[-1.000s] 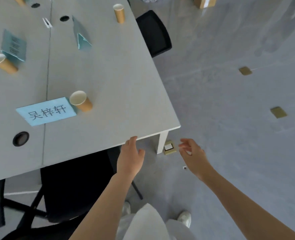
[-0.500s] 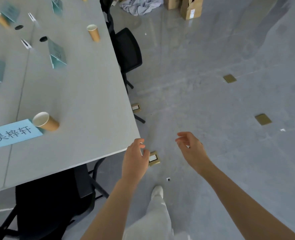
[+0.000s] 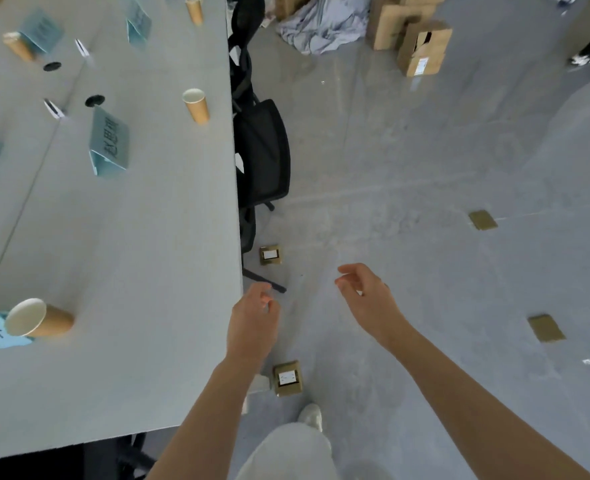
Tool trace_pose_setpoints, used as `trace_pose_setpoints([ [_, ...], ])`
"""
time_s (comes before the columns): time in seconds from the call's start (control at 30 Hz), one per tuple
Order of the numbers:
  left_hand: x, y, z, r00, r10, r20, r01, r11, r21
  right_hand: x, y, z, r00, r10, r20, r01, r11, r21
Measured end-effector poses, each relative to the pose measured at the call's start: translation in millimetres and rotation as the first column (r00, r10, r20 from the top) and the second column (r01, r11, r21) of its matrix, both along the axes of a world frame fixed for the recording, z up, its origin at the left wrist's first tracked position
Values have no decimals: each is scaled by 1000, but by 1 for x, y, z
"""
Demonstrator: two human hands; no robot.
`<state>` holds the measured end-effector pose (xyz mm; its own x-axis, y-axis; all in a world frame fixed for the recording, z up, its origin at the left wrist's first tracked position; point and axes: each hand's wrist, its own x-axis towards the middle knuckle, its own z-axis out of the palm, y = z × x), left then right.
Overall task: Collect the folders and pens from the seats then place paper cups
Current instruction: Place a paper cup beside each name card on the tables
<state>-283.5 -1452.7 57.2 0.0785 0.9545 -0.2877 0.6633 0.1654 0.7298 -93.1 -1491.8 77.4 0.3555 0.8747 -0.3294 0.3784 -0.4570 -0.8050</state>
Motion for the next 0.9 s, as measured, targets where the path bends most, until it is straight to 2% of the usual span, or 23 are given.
trace_pose_setpoints([
  [0.43, 141, 125, -9, 965, 261, -27, -261, 965, 14, 140, 177, -9, 969, 237, -61, -237, 971, 9],
  [0.67, 226, 180, 7, 902, 431, -29, -432, 902, -3, 211, 277, 13, 891, 453, -23, -450, 890, 65],
  [0.9, 228, 249, 8, 813, 582, -22, -582, 813, 12, 214, 384, 16, 783, 621, 37, -622, 780, 73],
])
